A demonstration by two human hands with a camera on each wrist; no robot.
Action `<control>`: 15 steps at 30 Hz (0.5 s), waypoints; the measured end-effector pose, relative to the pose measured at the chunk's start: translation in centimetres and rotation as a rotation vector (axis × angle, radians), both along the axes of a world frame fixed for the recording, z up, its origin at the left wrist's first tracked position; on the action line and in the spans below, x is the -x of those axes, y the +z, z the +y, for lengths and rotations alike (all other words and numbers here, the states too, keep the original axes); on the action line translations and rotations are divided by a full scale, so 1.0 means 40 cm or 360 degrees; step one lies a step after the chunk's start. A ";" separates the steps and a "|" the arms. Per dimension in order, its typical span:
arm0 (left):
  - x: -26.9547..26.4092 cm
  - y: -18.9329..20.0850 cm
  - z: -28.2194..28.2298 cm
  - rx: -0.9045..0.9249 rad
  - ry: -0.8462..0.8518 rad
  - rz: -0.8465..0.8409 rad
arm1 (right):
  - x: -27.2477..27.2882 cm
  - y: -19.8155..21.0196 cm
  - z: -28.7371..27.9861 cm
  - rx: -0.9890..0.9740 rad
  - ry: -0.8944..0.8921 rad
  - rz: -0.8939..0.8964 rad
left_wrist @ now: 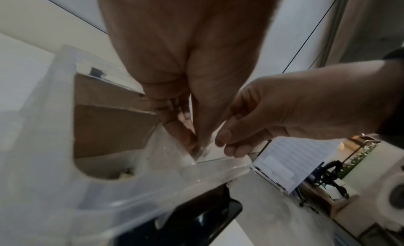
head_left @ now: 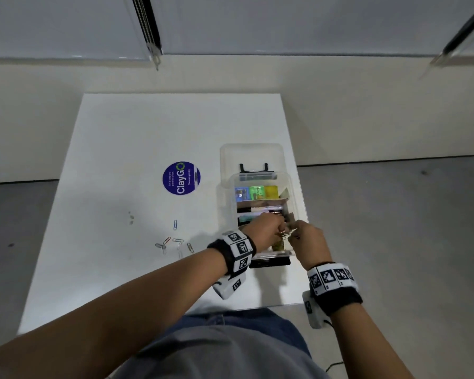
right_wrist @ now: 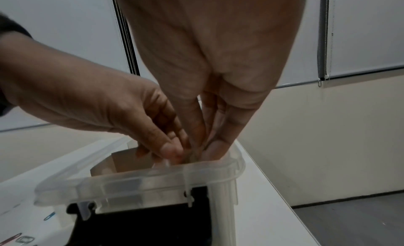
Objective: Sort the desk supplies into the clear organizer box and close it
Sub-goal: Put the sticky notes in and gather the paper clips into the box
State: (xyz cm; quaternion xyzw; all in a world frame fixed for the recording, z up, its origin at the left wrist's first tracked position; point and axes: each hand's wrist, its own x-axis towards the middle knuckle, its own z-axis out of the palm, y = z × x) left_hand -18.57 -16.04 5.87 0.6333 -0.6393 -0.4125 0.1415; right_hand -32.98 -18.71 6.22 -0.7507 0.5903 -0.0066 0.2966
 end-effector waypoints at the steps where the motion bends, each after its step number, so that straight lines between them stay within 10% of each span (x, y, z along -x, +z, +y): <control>1: -0.005 -0.004 0.004 0.0002 0.0009 0.0007 | -0.001 0.002 0.000 0.0017 0.0002 0.0031; 15: -0.424 -0.110 0.174 0.0104 0.1025 -0.0118 | -0.390 -0.022 0.178 -0.0155 0.0767 -0.0249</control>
